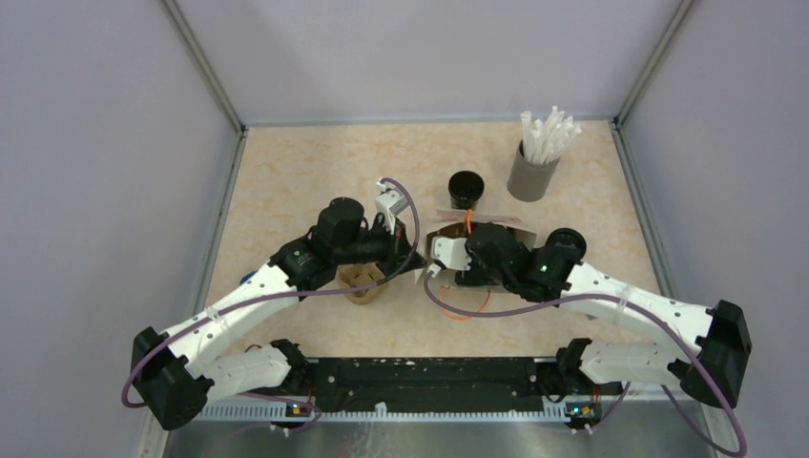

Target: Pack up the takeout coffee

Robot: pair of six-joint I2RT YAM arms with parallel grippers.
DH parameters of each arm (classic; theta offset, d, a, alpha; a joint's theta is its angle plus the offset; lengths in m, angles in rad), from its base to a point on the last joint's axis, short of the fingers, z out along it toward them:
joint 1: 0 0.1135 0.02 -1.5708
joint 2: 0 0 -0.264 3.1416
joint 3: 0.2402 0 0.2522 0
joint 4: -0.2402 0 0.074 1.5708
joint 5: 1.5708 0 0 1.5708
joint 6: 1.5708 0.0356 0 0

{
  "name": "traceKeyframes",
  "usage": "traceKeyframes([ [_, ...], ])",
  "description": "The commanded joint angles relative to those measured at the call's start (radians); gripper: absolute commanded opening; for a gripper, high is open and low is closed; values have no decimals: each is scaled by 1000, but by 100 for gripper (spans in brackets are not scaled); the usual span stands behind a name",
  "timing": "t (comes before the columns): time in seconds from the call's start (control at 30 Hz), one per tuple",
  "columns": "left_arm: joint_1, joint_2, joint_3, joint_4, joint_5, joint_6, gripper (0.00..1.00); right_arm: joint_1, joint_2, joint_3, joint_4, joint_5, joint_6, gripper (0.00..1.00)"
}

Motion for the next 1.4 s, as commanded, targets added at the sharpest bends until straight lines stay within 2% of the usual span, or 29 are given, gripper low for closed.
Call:
traceKeyframes([
  [0.0,-2,-27,16,40,21,-24,0,-10,17,12,63,-36,-27,53],
  [0.37,0,-17,22,56,-2,-55,0,-12,56,-43,125,-92,-98,53],
  [0.73,1,-13,28,47,-11,-56,0,-65,10,-124,171,-104,-146,53],
  [1.0,1,-8,30,53,-11,-68,0,-73,50,-94,204,-118,-141,52],
  [1.37,1,-5,29,55,-16,-59,0,-94,2,-44,166,-88,-187,52],
])
